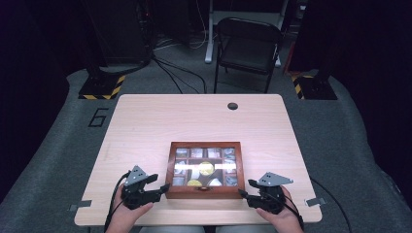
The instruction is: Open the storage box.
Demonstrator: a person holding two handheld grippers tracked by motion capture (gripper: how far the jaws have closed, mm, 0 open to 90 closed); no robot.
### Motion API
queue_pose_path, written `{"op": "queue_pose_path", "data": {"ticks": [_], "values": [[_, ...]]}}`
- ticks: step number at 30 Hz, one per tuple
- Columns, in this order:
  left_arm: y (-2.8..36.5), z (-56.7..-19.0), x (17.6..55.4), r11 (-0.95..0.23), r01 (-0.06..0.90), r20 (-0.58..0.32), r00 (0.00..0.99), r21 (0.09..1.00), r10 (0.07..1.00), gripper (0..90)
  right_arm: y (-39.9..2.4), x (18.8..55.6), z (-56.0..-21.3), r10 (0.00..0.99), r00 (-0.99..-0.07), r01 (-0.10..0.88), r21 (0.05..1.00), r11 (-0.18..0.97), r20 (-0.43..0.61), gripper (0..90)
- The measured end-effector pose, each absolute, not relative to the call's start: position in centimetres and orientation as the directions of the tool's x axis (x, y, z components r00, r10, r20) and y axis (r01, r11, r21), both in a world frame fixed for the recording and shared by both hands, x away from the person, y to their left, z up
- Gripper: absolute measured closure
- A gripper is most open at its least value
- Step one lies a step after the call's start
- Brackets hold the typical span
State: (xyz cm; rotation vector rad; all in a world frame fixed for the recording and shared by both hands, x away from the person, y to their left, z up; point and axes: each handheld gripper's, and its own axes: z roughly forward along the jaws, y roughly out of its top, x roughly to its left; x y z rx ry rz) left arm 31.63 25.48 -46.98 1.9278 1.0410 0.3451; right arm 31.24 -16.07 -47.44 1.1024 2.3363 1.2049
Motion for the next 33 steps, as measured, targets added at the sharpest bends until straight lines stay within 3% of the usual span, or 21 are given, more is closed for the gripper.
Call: {"op": "queue_pose_path", "data": {"ticks": [29, 33], "values": [[25.5, -46.9, 31.6, -0.244, 0.528, -0.165, 0.611, 0.813, 0.775, 36.5, -15.3, 31.4, -48.5, 0.701, -0.711, 0.501, 0.742, 0.445, 0.059, 48.7], [25.4, -46.9, 31.5, -0.237, 0.527, -0.166, 0.607, 0.816, 0.777, 36.5, -15.0, 31.1, -48.5, 0.695, -0.719, 0.461, 0.738, 0.493, -0.015, 51.5]]}}
